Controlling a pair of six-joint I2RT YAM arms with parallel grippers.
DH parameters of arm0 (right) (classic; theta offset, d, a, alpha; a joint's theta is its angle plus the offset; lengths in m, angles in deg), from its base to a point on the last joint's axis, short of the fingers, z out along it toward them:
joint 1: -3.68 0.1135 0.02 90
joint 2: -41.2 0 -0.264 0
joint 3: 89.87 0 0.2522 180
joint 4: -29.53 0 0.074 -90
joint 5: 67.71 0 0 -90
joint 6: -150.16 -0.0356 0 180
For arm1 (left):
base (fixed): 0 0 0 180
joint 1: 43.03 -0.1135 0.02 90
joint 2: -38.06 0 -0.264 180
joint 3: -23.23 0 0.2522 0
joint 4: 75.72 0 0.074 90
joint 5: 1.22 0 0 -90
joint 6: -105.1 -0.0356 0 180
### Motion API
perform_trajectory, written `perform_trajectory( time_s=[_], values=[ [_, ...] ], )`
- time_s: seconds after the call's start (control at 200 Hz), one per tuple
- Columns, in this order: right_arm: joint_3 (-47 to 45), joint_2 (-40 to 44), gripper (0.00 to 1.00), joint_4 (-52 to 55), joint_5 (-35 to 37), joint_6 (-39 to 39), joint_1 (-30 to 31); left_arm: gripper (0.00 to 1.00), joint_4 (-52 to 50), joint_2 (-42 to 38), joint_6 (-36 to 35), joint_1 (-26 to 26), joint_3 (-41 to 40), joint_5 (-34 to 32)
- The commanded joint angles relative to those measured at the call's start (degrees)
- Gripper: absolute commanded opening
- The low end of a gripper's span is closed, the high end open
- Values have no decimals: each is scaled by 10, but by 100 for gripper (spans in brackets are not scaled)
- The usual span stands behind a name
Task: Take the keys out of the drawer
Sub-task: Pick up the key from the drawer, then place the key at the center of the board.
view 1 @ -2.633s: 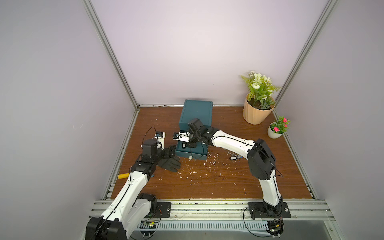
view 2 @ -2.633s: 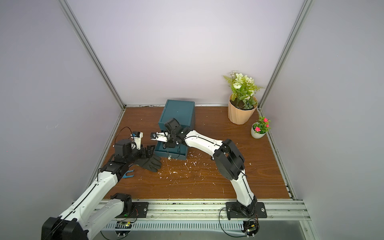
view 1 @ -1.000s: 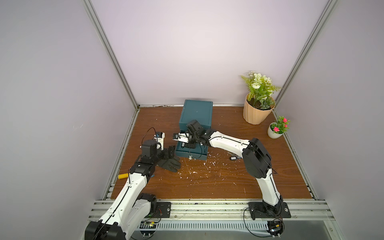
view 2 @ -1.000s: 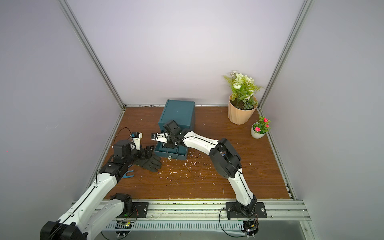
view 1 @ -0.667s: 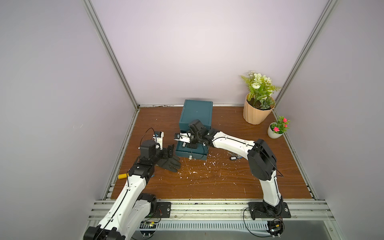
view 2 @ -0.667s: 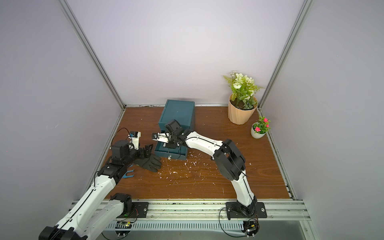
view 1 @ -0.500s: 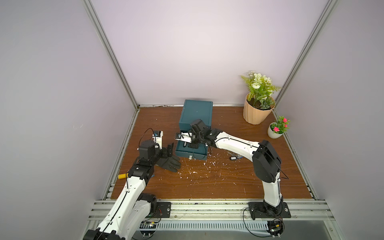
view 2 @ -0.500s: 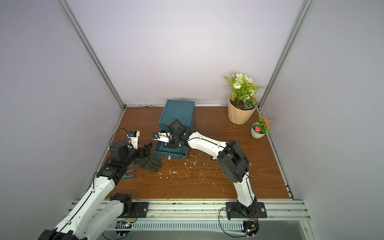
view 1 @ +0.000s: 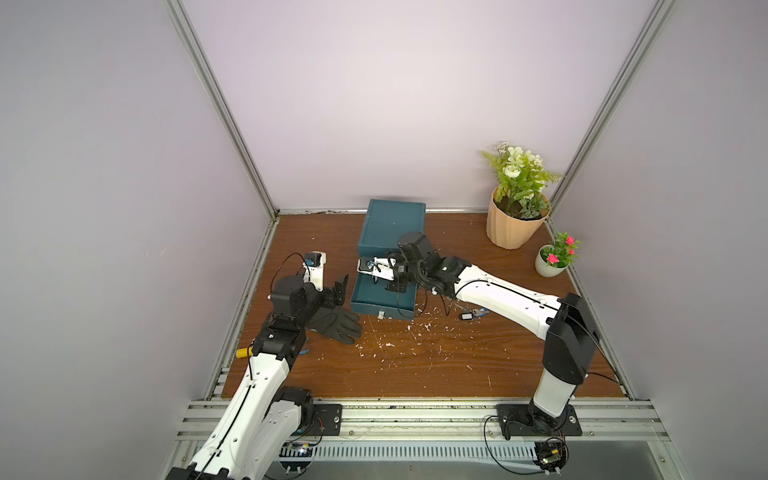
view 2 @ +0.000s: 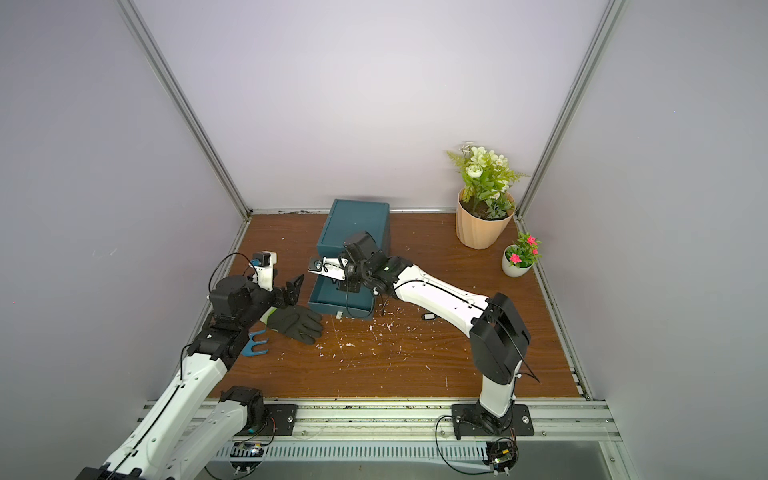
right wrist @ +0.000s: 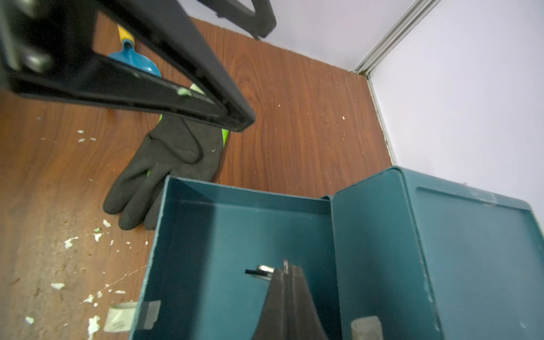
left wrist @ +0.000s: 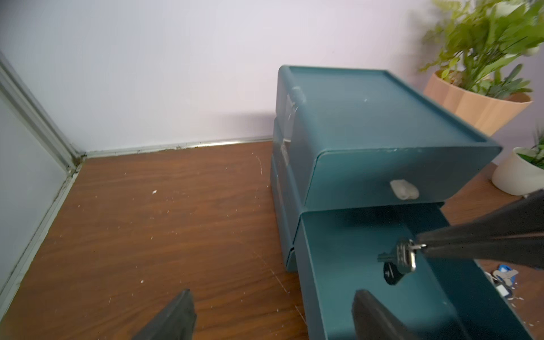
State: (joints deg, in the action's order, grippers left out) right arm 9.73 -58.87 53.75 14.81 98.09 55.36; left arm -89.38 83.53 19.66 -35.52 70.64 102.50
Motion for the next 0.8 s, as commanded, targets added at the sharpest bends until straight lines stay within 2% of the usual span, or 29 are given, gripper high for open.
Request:
perform_trajectory(
  time_s=[0.0, 0.185, 0.375, 0.47, 0.61, 0.796],
  values=[
    [-14, 62, 0, -5, 23, -57, 1, 86, 25, 15, -29, 5, 30, 43],
    [-66, 144, 0, 30, 66, -140, -14, 86, 36, 55, -73, 66, 62, 43],
    [-200, 253, 0, -2, 140, -280, -47, 85, 67, 95, -66, 89, 80, 83],
    [-270, 289, 0, -23, 148, -341, -81, 85, 73, 105, -67, 98, 79, 102],
    [-334, 302, 0, -51, 149, -413, -126, 86, 54, 124, -117, 139, 91, 109],
    [-380, 265, 0, -100, 138, -476, -159, 86, 36, 157, -156, 186, 110, 108]
  ],
)
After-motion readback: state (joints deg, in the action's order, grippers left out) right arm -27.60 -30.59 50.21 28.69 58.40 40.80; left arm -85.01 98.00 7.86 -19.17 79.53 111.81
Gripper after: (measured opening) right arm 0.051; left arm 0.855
